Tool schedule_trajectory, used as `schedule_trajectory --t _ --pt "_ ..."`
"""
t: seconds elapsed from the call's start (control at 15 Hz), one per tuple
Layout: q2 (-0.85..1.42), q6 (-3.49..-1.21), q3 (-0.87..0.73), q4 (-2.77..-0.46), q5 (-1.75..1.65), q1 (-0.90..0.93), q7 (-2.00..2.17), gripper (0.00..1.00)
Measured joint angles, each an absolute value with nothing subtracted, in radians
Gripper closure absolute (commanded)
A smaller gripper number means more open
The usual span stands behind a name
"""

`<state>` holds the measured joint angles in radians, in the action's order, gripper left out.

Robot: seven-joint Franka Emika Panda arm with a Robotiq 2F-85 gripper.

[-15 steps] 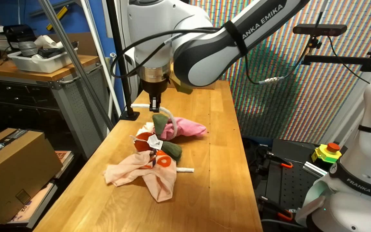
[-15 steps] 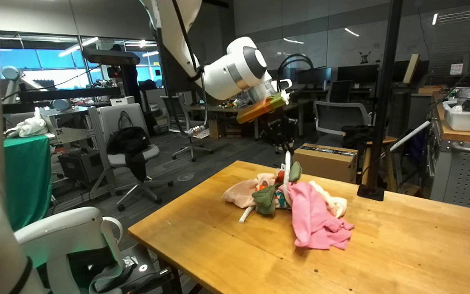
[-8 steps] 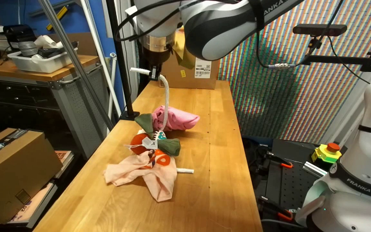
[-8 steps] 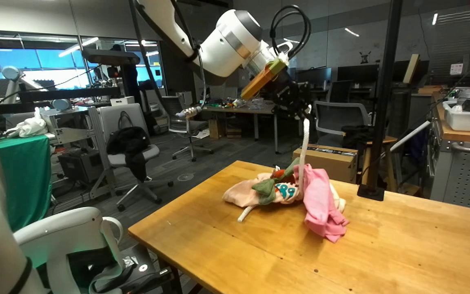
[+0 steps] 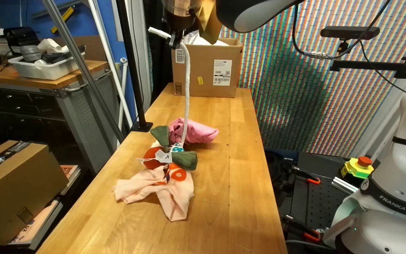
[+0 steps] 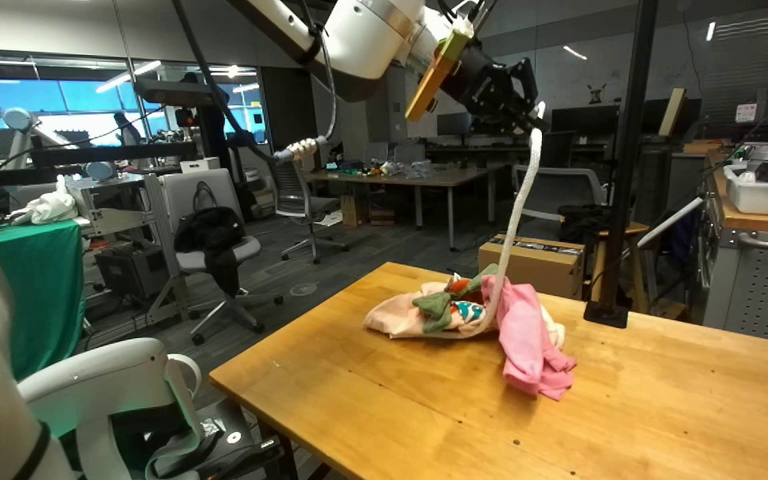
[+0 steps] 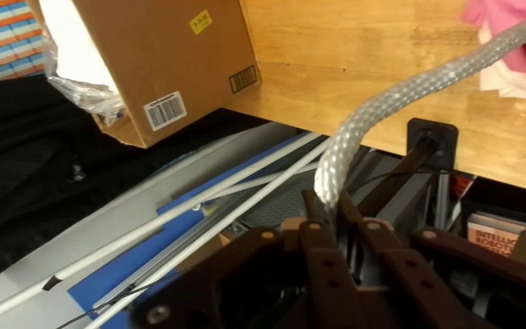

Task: Separate the objects on the table.

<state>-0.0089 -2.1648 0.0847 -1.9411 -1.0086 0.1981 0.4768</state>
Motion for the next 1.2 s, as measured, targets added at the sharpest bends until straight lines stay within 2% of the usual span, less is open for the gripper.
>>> schedule_trajectory --t 1.2 --pt "-0.167 -1.998 0.090 -1.781 -1.354 0.083 0.825 0.97"
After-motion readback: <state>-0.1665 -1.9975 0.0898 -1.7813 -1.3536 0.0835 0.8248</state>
